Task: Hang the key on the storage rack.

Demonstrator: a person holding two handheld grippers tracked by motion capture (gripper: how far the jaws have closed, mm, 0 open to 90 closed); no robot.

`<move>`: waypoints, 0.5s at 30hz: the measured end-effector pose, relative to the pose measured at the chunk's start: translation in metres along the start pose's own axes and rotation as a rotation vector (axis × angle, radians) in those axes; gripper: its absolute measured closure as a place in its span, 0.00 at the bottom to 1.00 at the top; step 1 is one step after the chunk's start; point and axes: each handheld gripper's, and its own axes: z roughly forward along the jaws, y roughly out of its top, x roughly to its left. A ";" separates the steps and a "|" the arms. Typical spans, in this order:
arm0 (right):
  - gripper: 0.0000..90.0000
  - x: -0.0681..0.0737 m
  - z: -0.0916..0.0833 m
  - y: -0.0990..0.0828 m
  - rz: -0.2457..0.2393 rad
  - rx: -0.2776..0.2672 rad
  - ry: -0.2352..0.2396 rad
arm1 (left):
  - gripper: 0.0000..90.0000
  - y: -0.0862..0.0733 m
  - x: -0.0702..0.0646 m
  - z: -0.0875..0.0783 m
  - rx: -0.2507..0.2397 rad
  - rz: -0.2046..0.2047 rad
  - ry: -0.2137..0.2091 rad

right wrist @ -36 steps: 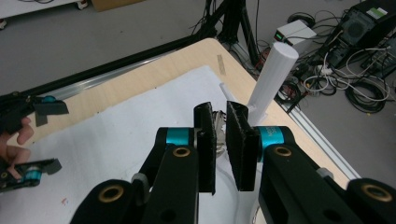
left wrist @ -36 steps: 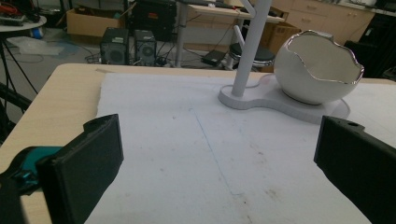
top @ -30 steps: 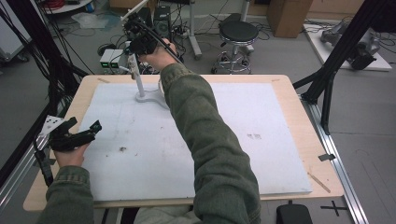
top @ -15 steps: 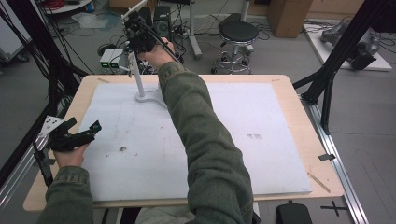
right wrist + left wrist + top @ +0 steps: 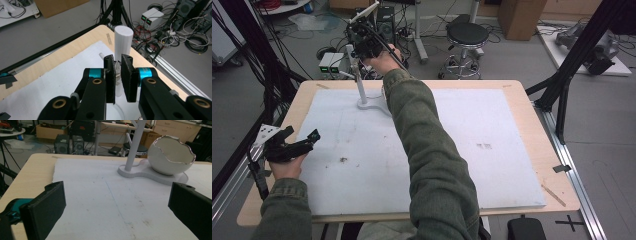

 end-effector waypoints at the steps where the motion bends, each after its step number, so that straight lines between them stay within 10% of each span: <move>1: 0.91 -0.001 -0.001 -0.001 0.003 0.001 0.001 | 0.02 0.000 0.000 0.000 0.000 0.000 0.000; 5: 0.90 -0.003 -0.002 -0.005 0.016 0.009 0.013 | 0.02 0.000 0.000 0.000 0.003 0.003 -0.002; 15: 0.38 -0.011 -0.011 -0.021 0.014 0.030 0.023 | 0.02 0.000 -0.001 0.001 0.007 0.003 -0.002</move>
